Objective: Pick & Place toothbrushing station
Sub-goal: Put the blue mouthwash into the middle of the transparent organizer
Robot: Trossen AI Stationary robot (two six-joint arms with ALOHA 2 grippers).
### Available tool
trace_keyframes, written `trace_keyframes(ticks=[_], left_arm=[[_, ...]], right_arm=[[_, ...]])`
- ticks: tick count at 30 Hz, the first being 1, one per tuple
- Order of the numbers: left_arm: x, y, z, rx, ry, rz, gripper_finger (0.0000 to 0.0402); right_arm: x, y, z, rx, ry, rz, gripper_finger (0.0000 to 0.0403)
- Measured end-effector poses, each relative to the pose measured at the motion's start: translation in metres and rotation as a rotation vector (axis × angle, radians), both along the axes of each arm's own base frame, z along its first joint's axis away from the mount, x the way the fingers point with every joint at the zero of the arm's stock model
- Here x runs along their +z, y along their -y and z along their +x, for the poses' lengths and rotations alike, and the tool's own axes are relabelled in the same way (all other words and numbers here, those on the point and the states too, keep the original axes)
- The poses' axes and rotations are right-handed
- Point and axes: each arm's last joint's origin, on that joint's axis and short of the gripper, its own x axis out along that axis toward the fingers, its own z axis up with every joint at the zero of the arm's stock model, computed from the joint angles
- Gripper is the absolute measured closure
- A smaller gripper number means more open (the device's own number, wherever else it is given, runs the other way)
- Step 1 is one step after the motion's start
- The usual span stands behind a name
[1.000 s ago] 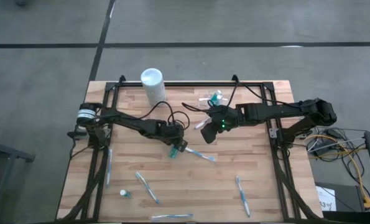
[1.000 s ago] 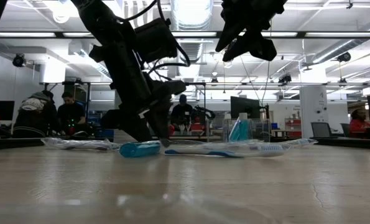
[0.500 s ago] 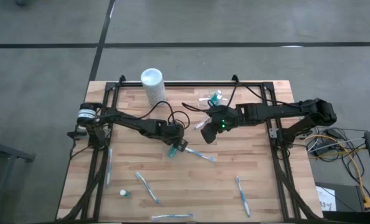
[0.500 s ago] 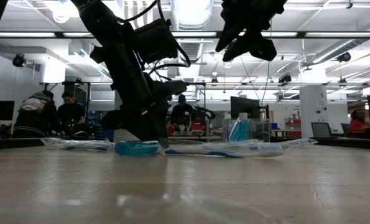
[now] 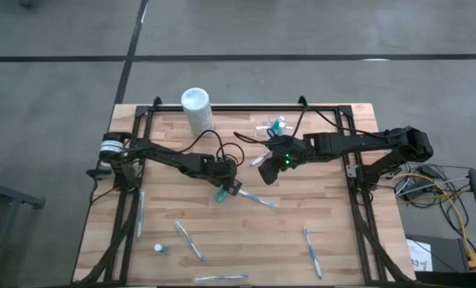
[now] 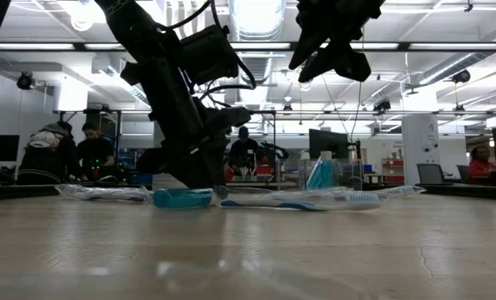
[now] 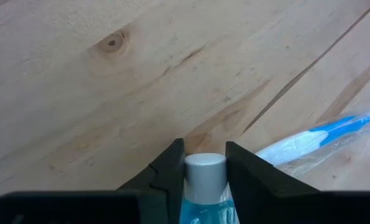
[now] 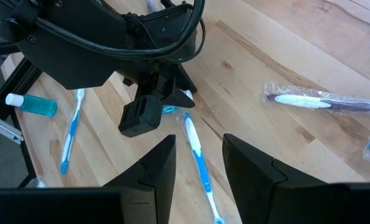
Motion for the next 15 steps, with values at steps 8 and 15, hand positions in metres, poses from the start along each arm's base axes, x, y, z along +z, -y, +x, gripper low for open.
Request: trace_keyframes(ticks=[8,15], left_arm=[[0.0002,0.001,0.0001,-0.018,0.0,0.02,0.0294],[0.0002,-0.0001,0.0001,0.027,0.003,0.005,0.0294]], right_arm=[[0.0,-0.0001,0.0,0.0,0.0,0.0,0.0275],[0.0,0.0,0.0,0.0,0.0,0.0,0.0275]])
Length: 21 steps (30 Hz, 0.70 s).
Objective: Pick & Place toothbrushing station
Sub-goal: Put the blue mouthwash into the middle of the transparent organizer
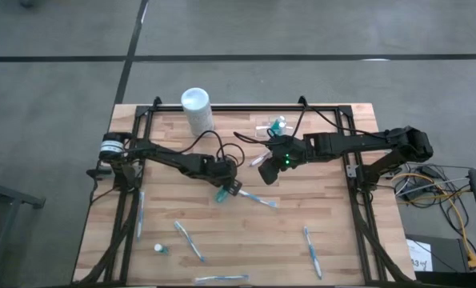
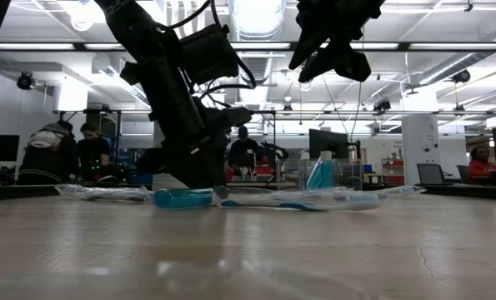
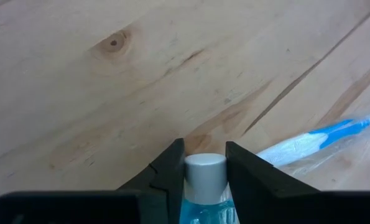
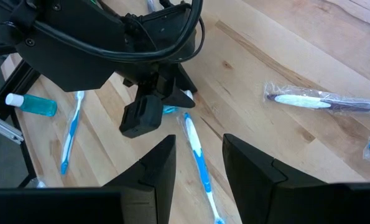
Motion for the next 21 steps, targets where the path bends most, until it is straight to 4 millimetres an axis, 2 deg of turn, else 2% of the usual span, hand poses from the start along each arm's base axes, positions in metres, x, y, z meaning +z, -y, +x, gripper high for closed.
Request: trace_keyframes(ticks=[13,21], left_arm=[[0.0,-0.001,0.0,-0.028,-0.001,0.042,0.0294],[0.019,-0.003,0.011,-0.087,0.061,0.169,0.0294]], right_arm=[[0.0,0.0,0.0,0.0,0.0,0.0,0.0275],[0.0,0.0,0.0,0.0,0.0,0.0,0.0275]])
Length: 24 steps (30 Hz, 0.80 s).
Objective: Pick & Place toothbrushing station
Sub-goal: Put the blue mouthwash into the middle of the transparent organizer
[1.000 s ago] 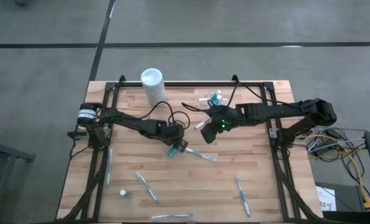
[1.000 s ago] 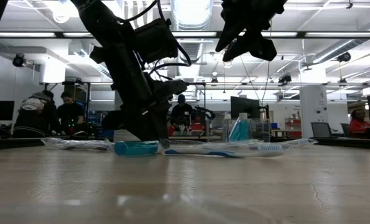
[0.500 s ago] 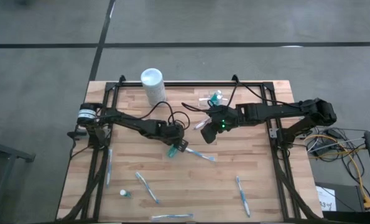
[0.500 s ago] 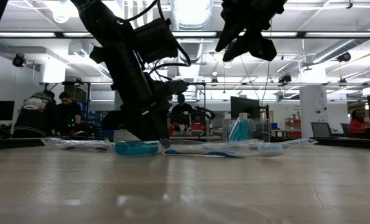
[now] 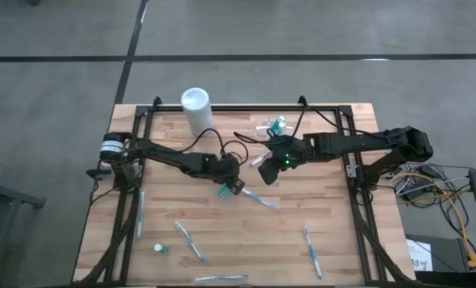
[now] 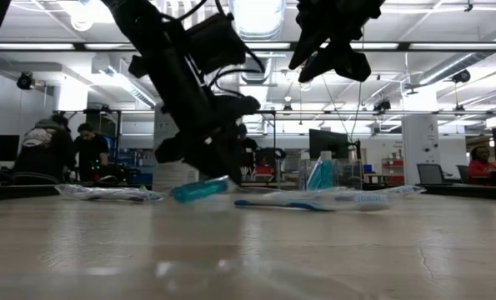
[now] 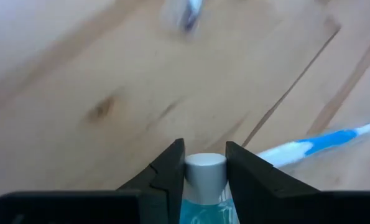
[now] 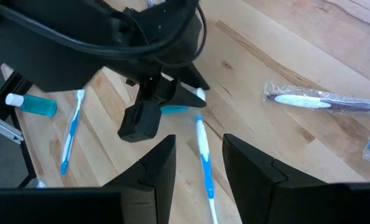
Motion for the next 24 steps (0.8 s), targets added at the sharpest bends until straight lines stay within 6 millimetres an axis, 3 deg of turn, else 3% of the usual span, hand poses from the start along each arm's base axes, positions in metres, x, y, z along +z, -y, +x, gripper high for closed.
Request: trace_keyframes(ticks=[12,18,24], left_arm=[[0.051,-0.01,0.0,0.147,0.142,0.356,0.0294],[0.074,-0.013,0.007,0.065,0.265,0.529,0.0294],[0.082,-0.023,0.011,0.018,0.302,0.612,0.0294]], right_arm=[[0.0,0.0,0.0,0.0,0.0,0.0,0.0275],[0.0,0.0,0.0,0.0,0.0,0.0,0.0275],[0.0,0.0,0.0,0.0,0.001,0.0,0.0275]])
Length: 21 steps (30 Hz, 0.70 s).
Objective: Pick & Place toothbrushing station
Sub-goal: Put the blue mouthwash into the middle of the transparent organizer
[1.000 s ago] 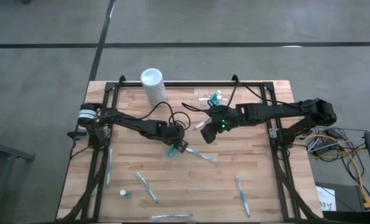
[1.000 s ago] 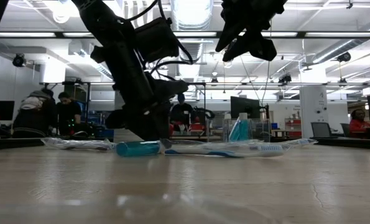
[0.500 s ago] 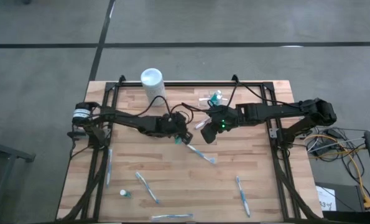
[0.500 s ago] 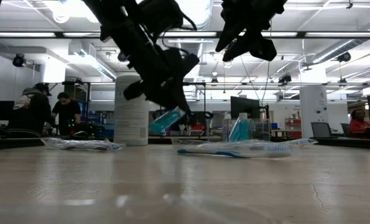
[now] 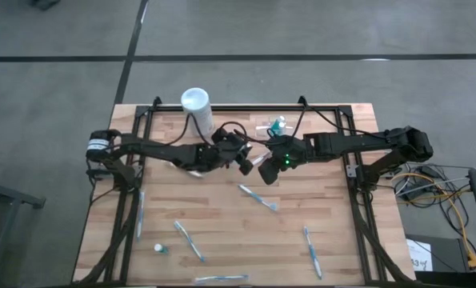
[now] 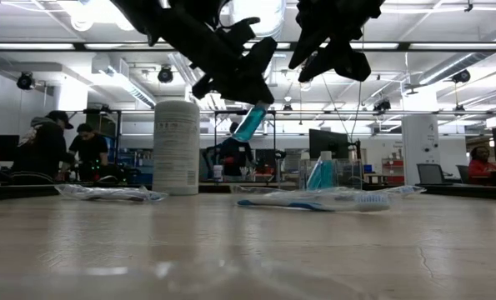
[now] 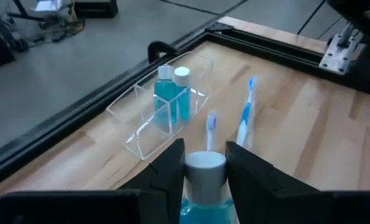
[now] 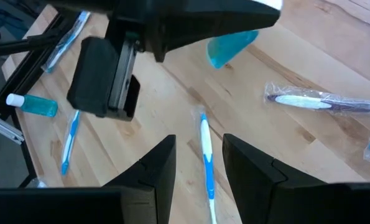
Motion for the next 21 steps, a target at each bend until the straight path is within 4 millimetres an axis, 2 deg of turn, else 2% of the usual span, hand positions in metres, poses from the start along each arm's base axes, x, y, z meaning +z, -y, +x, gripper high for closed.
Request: trace_keyframes(ticks=[6,11,15,21], left_arm=[[0.003,-0.016,0.002,-0.106,0.041,-0.043,0.0294],[0.009,-0.032,-0.002,-0.103,0.062,-0.04,0.0294],[0.015,-0.036,-0.005,-0.217,0.067,-0.052,0.0294],[0.027,-0.041,-0.011,-0.407,0.041,0.066,0.0294]], right_arm=[[0.0,0.0,0.0,-0.001,0.0,0.0,0.0275],[0.0,0.0,0.0,0.0,-0.002,0.0,0.0275],[0.0,0.0,0.0,-0.001,-0.002,0.0,0.0275],[0.0,0.0,0.0,-0.001,-0.002,0.0,0.0275]])
